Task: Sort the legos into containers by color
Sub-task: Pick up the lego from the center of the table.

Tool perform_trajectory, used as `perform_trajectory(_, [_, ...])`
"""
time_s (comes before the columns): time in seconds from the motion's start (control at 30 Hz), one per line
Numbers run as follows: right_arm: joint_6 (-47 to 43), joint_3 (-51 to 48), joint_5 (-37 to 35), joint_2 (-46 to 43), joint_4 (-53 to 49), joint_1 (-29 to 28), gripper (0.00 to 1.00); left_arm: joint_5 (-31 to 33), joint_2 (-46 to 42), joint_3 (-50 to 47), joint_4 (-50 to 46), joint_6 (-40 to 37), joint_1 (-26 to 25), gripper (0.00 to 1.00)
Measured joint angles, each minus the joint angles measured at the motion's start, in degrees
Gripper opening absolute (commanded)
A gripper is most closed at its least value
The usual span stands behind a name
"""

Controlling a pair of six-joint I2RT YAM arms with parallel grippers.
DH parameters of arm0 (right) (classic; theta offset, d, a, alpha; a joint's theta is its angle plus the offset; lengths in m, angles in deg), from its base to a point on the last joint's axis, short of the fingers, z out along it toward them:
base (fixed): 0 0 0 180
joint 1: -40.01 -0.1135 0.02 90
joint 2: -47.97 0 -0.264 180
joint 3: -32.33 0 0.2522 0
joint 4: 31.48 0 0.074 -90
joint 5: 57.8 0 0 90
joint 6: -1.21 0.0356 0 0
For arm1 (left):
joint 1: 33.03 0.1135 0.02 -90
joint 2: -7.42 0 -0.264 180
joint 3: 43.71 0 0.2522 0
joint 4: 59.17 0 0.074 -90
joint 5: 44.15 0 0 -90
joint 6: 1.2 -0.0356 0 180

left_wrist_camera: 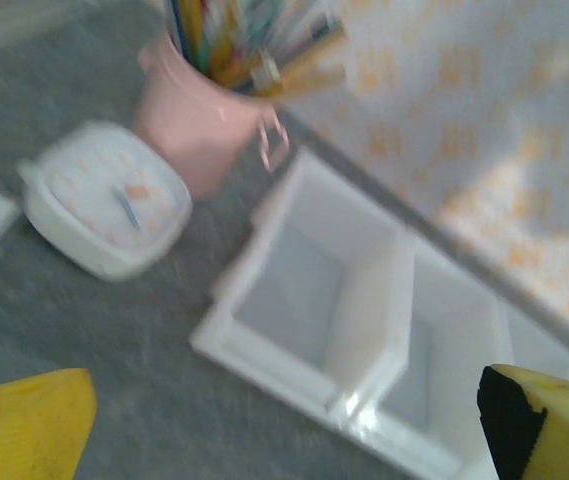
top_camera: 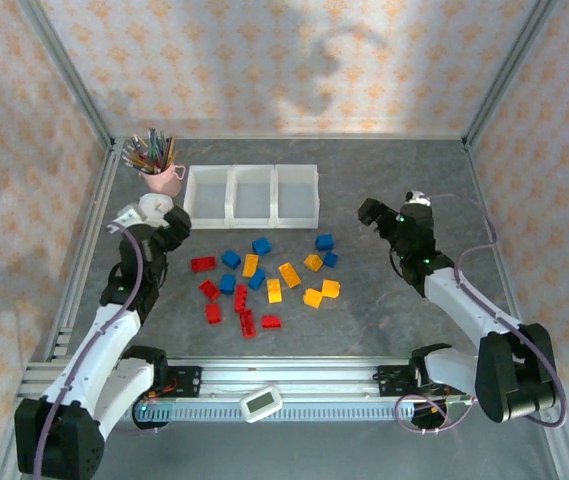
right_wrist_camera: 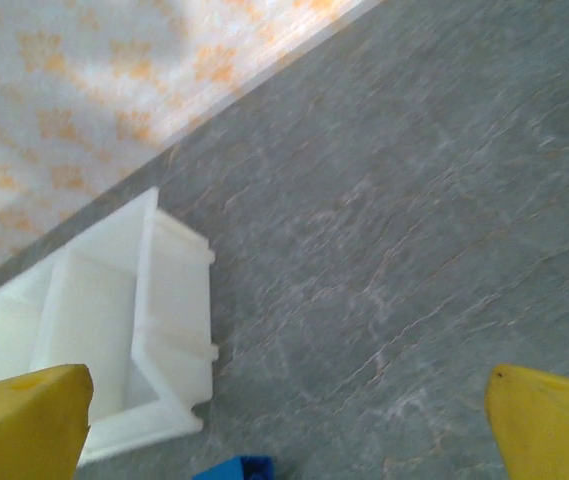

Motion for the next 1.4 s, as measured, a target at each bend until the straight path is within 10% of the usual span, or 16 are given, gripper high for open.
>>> perform_trajectory(0.53, [-3.5, 0.35, 2.38, 6.12, -5.73, -20.76, 0.99, -2.01, 27.06, 9.62, -8.83, 7.06, -20.63, 0.87])
perform_trajectory(1.4, [-5.66, 3.19, 1.88, 8.87, -6.03, -21.14, 1.0, 6.93, 46.34, 21.09, -11.8, 7.87, -21.84, 0.5])
